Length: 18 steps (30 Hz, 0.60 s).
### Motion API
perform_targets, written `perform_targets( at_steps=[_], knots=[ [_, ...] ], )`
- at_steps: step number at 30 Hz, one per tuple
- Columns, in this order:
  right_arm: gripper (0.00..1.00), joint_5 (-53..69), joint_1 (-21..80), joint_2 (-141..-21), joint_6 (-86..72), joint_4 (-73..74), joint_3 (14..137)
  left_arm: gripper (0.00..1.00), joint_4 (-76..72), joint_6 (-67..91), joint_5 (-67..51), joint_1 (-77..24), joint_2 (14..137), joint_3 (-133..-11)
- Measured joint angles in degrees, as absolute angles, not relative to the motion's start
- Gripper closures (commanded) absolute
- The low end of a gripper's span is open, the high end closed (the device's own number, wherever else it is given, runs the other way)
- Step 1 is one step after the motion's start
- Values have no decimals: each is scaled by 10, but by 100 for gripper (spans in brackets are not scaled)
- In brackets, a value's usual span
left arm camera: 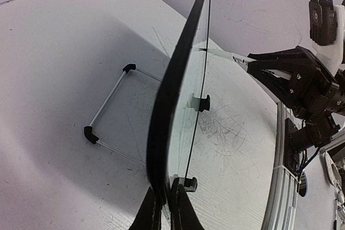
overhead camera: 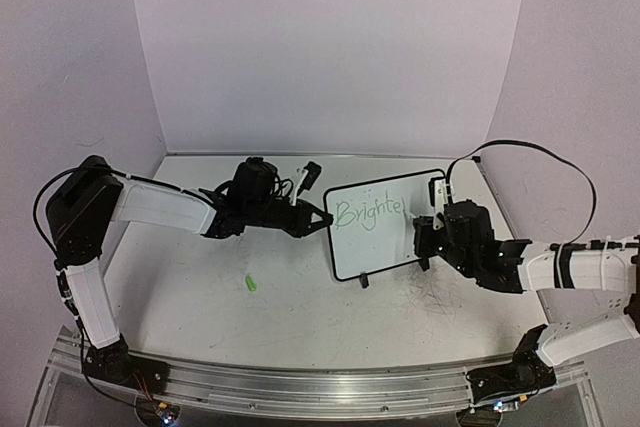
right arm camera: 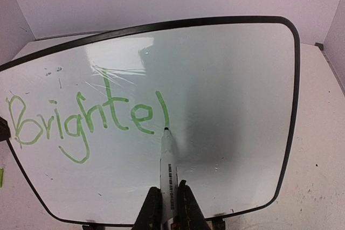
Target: Write a sentence on the whiteboard
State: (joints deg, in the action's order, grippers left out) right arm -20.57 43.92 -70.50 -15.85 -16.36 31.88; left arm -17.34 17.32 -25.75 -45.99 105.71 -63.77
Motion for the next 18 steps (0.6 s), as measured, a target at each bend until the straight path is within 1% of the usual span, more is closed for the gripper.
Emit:
perform_targets(
  at_steps=[18],
  knots=[
    [100, -226, 439, -716, -148, -180, 332, 100, -173, 173, -257, -460, 1057, -638]
  ],
)
